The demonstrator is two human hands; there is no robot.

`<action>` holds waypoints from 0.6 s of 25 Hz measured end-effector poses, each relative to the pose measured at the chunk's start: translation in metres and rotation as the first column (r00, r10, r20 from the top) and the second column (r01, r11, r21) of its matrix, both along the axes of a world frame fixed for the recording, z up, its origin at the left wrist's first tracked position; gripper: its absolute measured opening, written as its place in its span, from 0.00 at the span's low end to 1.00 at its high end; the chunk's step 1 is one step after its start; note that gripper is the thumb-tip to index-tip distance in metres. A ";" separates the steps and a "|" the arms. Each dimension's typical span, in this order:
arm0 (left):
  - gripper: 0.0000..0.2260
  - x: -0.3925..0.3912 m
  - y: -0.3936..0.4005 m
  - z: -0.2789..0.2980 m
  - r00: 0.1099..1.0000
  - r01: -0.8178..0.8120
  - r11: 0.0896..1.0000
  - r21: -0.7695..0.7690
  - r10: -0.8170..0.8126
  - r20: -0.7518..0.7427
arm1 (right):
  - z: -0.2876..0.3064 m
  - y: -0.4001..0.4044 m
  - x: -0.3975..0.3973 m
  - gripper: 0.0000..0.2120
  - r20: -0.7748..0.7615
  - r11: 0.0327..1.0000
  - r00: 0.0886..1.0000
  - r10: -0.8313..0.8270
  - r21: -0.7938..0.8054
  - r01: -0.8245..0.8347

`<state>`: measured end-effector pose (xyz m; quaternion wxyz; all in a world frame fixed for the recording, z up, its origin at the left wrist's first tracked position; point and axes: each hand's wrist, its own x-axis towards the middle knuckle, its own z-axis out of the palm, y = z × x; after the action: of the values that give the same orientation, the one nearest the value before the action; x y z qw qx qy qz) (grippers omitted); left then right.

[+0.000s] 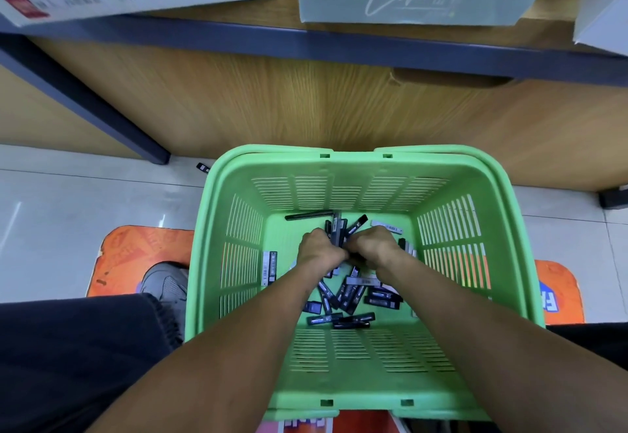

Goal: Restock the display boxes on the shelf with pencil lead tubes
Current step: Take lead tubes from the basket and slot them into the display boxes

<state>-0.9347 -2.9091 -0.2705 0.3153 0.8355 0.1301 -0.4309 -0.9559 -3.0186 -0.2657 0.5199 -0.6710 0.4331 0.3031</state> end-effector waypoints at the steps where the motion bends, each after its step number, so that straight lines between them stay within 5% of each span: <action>1: 0.09 0.000 0.000 -0.001 1.000 0.010 1.000 -0.013 -0.010 -0.008 | 0.000 0.001 -0.002 0.07 -0.010 0.998 1.000 -0.030 0.047 0.030; 9: 0.14 -0.005 0.006 -0.008 1.000 -0.024 0.997 -0.080 0.023 -0.013 | 0.018 0.004 -0.008 0.07 -0.073 0.915 0.980 -0.185 0.352 0.198; 12: 0.08 -0.005 0.014 -0.010 0.996 0.078 0.997 -0.029 -0.077 0.046 | 0.021 -0.006 -0.003 0.09 0.044 0.969 0.968 0.246 -0.044 -0.244; 15: 0.10 -0.006 0.027 -0.006 0.933 0.253 0.954 0.161 -0.285 0.220 | 0.029 -0.031 -0.003 0.11 -0.022 0.639 0.807 0.590 -0.597 -0.484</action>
<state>-0.9405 -2.8823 -0.2766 0.2116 0.9101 0.0029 -0.3564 -0.9588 -3.0492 -0.2371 0.2133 -0.9175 0.2363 0.2384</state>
